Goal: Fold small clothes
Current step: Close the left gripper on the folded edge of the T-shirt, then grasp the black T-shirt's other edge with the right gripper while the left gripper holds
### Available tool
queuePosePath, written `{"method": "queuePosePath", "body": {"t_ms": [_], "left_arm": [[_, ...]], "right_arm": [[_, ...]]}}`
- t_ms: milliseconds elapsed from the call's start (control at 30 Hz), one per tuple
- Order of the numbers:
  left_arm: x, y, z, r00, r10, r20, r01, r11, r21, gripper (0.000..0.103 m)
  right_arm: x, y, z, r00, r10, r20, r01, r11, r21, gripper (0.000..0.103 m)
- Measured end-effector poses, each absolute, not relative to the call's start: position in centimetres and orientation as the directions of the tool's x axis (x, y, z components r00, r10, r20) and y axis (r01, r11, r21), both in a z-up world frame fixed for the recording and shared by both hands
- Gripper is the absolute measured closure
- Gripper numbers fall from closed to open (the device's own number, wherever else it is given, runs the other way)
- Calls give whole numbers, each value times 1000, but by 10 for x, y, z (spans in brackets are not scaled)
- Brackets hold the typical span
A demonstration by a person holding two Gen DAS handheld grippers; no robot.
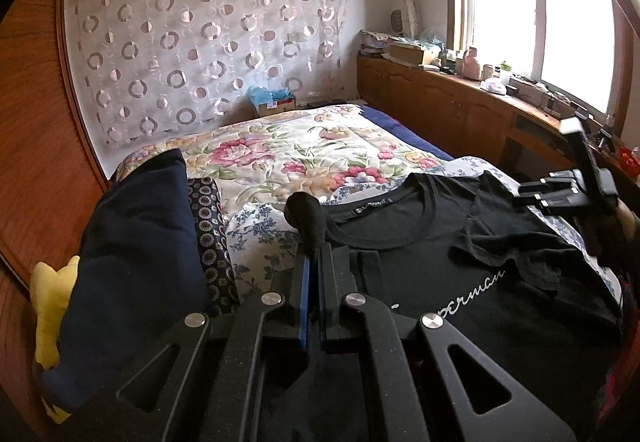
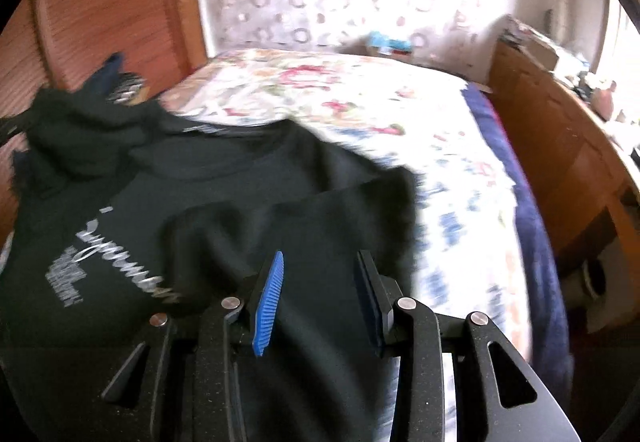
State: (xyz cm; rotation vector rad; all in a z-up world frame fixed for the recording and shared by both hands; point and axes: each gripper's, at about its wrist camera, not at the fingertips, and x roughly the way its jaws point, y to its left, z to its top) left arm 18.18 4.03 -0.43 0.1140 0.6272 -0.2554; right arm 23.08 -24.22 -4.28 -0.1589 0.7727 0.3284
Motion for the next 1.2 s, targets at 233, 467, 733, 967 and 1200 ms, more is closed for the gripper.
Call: {"method": "queuePosePath", "body": {"t_ms": [233,467,733,967,1200], "left_arm": [[187,44,-17,763,-223,-607,281,960,1,99],[185,47,-18,766,-214,-606,269,963,0,99],[182,56,-22,767,-199,-610,243,970,-11,99],[168,55,-14,780,-208,-590,246,969,-16,99],[145,55,-5,798,-216,-562,250,968,-17,99]], "right_arm": [[283,-263,-55,644,199,-739,-284,959,10,65],[313,-250,-67,616,210,-759,-312,950,10,65],[314,-252,-68,618,240,-749,-309,950,50,86],[290,-241,-47,669,271,-692,-357,934,21,98],[229,-239,-8,750,342,-567,-415,910,1,99]]}}
